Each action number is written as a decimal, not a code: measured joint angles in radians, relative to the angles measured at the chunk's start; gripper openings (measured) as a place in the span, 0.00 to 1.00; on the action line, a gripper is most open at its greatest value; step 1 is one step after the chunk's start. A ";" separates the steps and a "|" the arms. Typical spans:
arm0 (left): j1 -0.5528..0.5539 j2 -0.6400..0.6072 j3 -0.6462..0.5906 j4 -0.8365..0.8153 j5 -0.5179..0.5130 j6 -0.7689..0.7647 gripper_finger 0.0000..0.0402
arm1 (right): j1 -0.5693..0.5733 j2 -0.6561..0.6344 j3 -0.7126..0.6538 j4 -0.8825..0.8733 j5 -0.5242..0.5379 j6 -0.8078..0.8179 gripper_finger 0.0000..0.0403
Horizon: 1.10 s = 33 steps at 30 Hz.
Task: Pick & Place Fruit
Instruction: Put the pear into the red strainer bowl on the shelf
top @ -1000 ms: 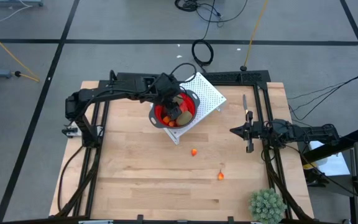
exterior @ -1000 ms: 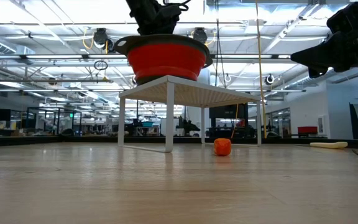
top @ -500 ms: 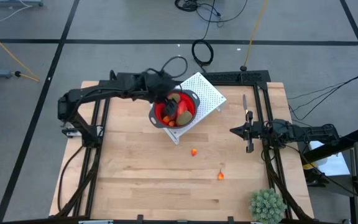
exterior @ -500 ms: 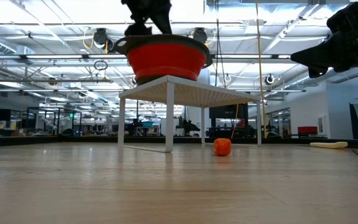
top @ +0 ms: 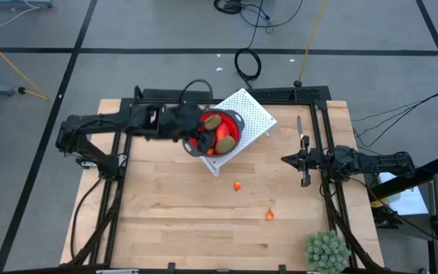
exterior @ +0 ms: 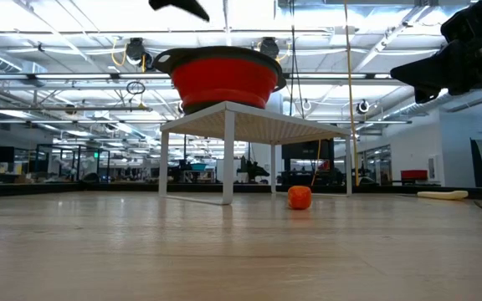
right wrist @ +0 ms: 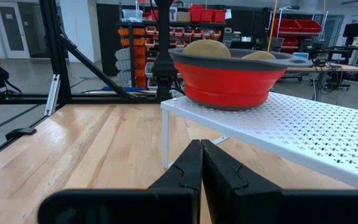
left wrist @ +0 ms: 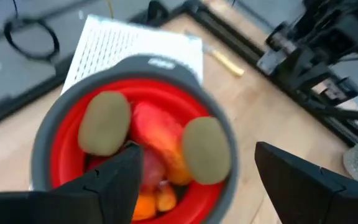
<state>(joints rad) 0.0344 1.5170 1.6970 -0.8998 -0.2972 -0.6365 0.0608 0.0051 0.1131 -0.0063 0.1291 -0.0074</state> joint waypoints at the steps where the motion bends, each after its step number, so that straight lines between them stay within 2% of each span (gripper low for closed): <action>1: -0.030 0.000 0.000 0.014 -0.040 -0.002 0.74 | 0.000 0.000 0.000 0.001 0.000 0.000 0.00; 4: -0.114 0.001 0.000 0.055 -0.132 -0.001 0.68 | 0.000 0.000 0.000 0.003 -0.001 0.000 0.00; 9: -0.213 0.000 0.000 0.103 -0.196 -0.024 0.56 | 0.000 0.000 0.000 0.007 0.000 0.000 0.00; 16: -0.289 0.000 0.000 0.101 -0.254 -0.090 0.36 | 0.000 0.000 0.002 0.009 -0.002 0.002 0.00; 27: -0.378 0.001 0.000 0.162 -0.306 -0.110 0.03 | 0.000 0.000 0.004 -0.024 -0.003 0.049 0.00; 29: -0.395 0.001 0.000 0.180 -0.318 -0.110 0.01 | 0.000 0.000 0.005 -0.027 -0.003 0.049 0.00; 33: -0.438 0.016 0.000 0.220 -0.351 -0.035 0.04 | 0.000 0.000 0.005 -0.025 -0.003 0.050 0.00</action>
<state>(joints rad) -0.4034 1.5328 1.6970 -0.6797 -0.6480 -0.6714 0.0608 0.0051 0.1177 -0.0309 0.1261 0.0421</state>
